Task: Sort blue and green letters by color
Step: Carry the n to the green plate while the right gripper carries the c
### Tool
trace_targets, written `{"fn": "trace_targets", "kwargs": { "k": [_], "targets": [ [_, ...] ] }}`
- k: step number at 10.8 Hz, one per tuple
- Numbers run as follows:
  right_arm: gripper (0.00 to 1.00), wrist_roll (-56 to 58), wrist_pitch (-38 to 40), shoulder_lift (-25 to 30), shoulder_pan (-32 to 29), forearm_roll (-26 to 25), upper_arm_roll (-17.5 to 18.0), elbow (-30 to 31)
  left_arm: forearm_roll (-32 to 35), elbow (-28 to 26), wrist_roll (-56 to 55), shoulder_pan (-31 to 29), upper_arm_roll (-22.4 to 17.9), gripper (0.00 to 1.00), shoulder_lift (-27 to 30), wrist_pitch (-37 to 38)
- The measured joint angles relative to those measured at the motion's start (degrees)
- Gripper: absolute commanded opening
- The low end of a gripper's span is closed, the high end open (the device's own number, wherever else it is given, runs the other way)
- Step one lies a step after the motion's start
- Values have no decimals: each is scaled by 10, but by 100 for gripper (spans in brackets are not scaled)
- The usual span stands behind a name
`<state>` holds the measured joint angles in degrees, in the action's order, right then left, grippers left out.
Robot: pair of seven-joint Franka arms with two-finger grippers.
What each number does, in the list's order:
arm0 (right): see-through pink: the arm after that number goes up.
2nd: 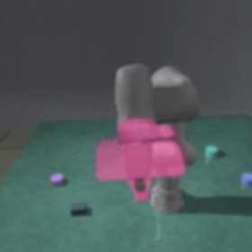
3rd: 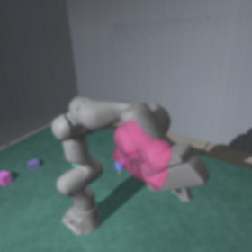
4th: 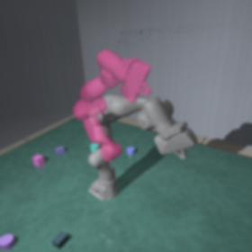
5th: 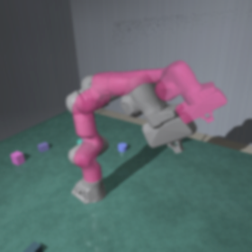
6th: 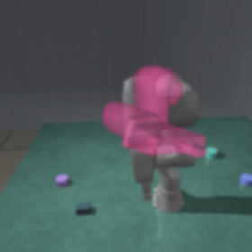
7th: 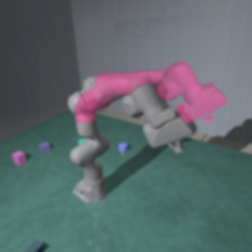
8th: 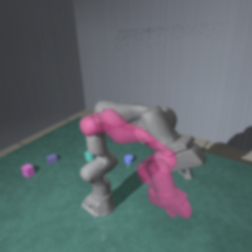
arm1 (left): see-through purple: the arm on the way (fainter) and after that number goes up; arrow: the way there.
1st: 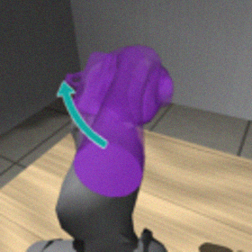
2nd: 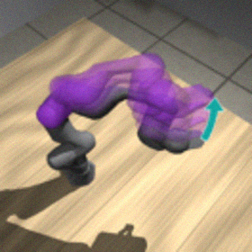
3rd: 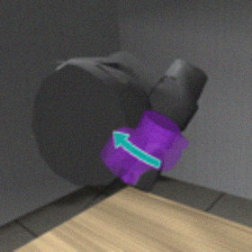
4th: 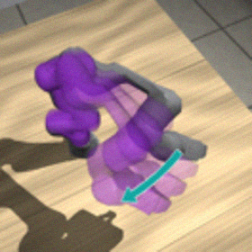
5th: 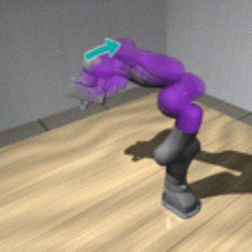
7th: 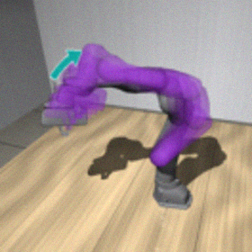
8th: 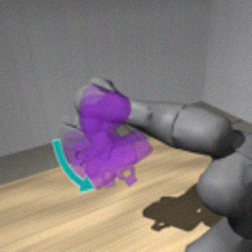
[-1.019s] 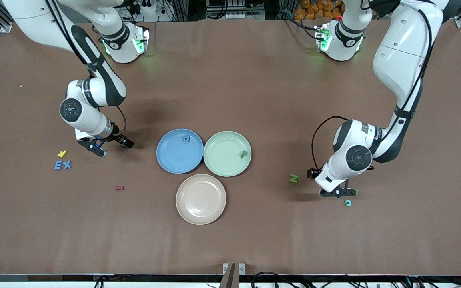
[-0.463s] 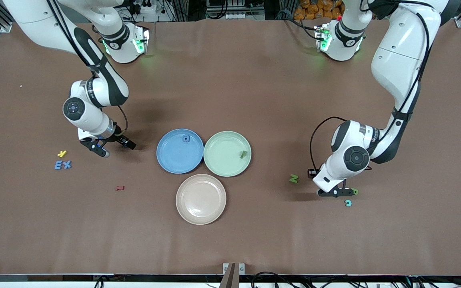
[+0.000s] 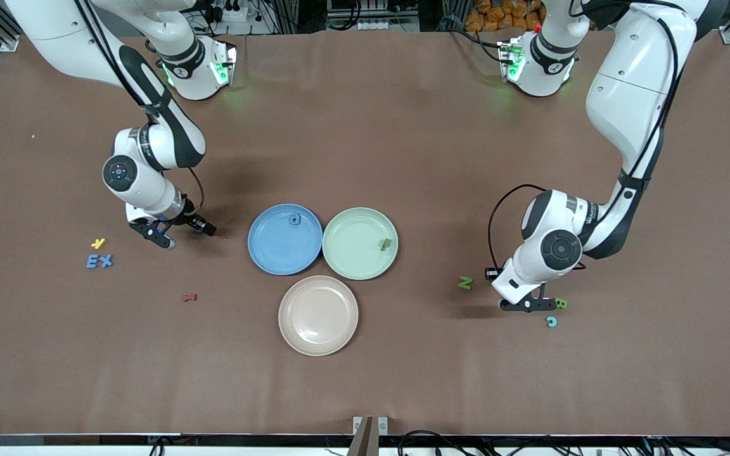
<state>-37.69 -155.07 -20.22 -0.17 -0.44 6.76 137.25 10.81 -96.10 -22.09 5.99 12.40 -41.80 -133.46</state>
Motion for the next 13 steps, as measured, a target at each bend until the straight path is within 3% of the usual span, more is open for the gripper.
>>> {"fn": "trace_targets", "kwargs": {
  "k": [2, 4, 8, 10, 13],
  "targets": [
    [0, 0, -4, 3, 3, 0, 3, -2, 0, 2, -3, 13, 4, 0, 2, 1],
    [0, -1, -6, 4, 4, 0, 5, -2, -1, 5, -20, 22, 34, 0, 12, 7],
    [0, -33, -6, 4, 6, 0, 14, -3, -2, 19, -145, 57, 90, 0, 21, 11],
    [0, -127, 22, 4, 13, 0, 65, -23, -2, 28, -215, 111, 90, 0, 20, 11],
    [0, -224, 147, 6, 26, 0, 110, -110, -2, 54, -276, 166, 85, 0, 1, 0]
  ]
}}
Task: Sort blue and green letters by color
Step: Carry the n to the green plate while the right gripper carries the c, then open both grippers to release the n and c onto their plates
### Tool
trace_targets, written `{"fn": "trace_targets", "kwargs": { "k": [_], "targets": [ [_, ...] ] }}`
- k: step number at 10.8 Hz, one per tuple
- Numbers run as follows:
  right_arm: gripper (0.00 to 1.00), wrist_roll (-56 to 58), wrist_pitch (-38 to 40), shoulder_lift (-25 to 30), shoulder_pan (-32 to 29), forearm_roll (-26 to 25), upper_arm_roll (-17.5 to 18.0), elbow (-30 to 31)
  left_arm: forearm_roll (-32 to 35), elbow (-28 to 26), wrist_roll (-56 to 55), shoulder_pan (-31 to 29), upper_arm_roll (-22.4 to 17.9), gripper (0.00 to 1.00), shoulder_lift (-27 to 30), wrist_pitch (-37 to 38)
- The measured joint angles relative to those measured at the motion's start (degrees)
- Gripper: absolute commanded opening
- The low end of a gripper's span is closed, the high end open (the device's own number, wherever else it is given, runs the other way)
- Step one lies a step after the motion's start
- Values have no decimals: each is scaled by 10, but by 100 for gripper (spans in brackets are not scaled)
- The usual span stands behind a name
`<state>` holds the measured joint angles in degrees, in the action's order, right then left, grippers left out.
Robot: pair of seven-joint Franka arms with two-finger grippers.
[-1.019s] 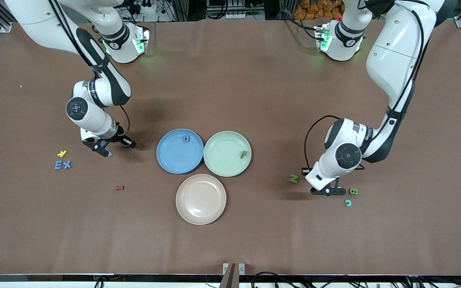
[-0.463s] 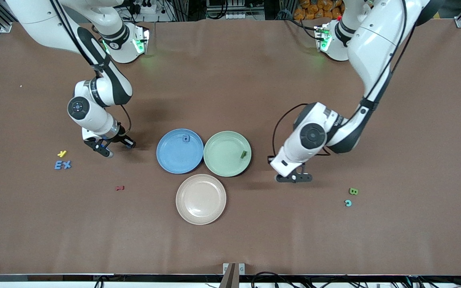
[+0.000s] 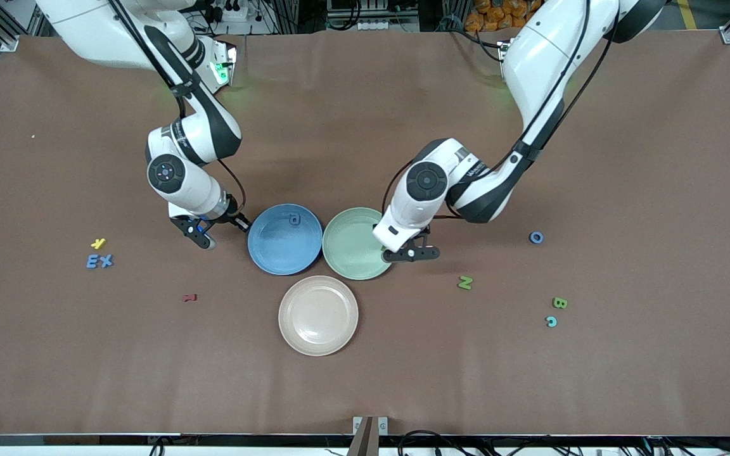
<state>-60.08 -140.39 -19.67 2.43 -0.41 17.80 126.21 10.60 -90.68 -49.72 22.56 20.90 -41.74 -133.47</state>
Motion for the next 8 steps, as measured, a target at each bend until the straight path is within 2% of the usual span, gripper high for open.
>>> {"fn": "trace_targets", "kwargs": {
  "k": [2, 3, 4, 5, 6, 7, 8],
  "targets": [
    [0, -55, 24, -1, 5, 1, 20, -36, 0, 10, -27, 8, -1, 0, -18, -26],
    [9, -80, 24, -5, 21, 11, 23, -48, 0, 11, -40, 10, -2, 0, -27, -36],
    [69, -93, 24, -11, 36, 17, 24, -59, 0, 13, -53, 12, -3, 0, -33, -41],
    [100, -99, 24, -19, 44, 18, 24, -66, 0, 17, -67, 13, -3, 2, -37, -43],
    [100, -103, 24, -25, 44, 19, 23, -70, 0, 21, -79, 14, -3, 61, -39, -44],
    [100, -103, 24, -30, 44, 19, 22, -72, 0, 23, -92, 17, -3, 100, -39, -44],
    [100, -104, 24, -32, 43, 19, 22, -73, 0, 25, -102, 19, -3, 100, -39, -44]
  ]
}}
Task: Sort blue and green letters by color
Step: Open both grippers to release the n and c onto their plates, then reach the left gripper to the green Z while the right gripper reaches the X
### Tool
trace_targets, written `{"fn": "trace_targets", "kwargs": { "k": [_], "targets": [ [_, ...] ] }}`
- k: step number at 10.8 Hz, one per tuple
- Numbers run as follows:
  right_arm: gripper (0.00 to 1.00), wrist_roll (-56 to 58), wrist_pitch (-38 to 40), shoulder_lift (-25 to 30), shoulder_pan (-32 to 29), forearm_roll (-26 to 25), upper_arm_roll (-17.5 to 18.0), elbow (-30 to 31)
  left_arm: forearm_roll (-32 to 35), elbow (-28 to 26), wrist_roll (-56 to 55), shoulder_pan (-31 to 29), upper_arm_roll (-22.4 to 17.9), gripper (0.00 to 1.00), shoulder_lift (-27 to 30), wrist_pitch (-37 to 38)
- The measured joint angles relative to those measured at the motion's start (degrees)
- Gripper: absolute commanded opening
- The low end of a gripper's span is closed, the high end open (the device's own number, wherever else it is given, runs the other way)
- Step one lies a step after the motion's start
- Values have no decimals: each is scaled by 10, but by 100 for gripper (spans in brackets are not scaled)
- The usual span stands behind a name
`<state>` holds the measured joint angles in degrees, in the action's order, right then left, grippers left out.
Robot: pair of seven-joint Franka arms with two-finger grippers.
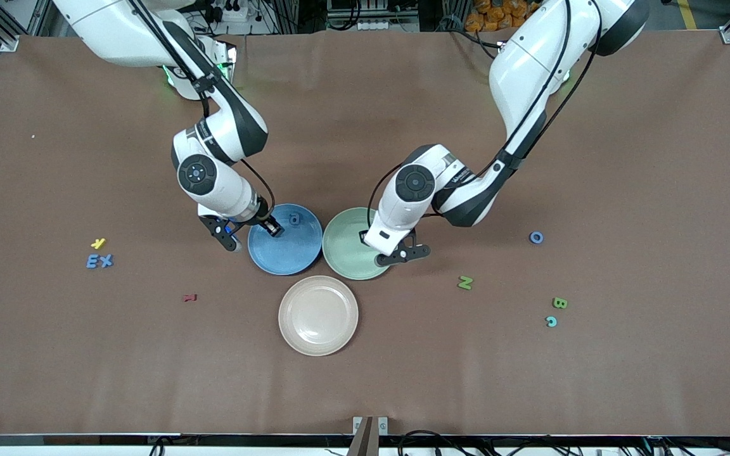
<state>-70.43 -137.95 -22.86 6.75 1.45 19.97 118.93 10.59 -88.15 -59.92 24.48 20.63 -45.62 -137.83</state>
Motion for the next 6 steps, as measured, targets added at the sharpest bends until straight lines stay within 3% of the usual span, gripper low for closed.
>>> {"fn": "trace_targets", "kwargs": {
  "k": [3, 6],
  "targets": [
    [100, 27, 23, 0, -7, -1, -3, -1, 0, 14, -2, -3, -2, 100, 5, -2],
    [100, 222, 87, 0, -78, -2, -8, -4, 1, 20, 118, -45, -5, 100, 27, -1]
  ]
}}
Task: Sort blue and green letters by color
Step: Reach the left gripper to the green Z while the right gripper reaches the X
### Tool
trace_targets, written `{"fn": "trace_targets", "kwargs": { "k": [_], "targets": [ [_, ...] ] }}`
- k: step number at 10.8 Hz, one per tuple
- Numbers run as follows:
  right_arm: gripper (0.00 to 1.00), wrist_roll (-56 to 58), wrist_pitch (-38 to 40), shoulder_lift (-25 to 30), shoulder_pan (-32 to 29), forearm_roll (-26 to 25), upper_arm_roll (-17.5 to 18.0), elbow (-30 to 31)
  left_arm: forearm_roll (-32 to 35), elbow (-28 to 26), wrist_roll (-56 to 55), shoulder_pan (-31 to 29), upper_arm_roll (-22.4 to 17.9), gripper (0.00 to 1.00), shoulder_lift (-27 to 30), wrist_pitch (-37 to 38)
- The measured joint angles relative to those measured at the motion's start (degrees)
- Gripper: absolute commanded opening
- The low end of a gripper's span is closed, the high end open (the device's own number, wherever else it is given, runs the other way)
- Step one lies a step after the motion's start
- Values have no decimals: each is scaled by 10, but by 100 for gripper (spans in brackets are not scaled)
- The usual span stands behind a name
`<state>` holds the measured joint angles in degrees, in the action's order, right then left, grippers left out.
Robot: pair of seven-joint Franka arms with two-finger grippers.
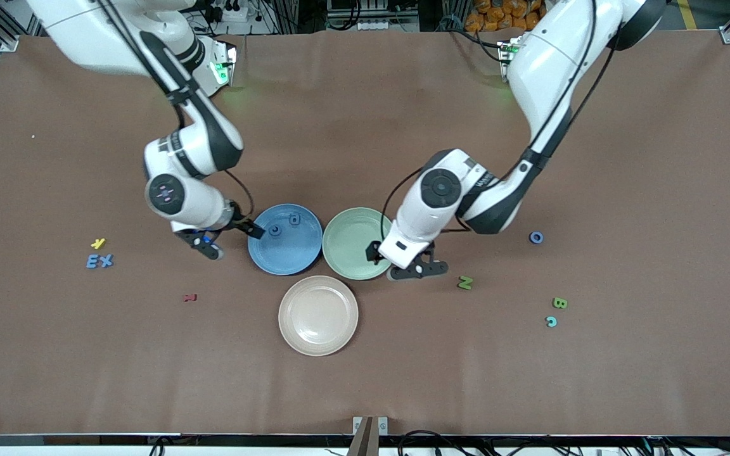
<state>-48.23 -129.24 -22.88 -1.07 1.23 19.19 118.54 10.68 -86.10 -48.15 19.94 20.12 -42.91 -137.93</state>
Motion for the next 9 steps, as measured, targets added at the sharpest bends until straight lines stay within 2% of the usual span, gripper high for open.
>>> {"fn": "trace_targets", "kwargs": {
  "k": [2, 3, 5, 6, 9],
  "targets": [
    [100, 114, 16, 0, -63, -5, -2, 0, 0, 0, 84, -29, 0, 100, 4, 0],
    [100, 143, 17, 0, -83, -33, -3, 0, 0, -1, 108, -35, -1, 100, 4, 0],
    [100, 210, 19, 0, -115, -123, -3, 0, 0, -5, 151, -45, -4, 100, 3, 2],
    [100, 264, 19, 0, -132, -140, -3, 0, 0, -8, 169, -51, -4, 100, 1, 2],
    [100, 437, 9, 0, -199, -149, -3, -1, 1, -14, 252, -86, -8, 100, -1, 4]
  ]
}}
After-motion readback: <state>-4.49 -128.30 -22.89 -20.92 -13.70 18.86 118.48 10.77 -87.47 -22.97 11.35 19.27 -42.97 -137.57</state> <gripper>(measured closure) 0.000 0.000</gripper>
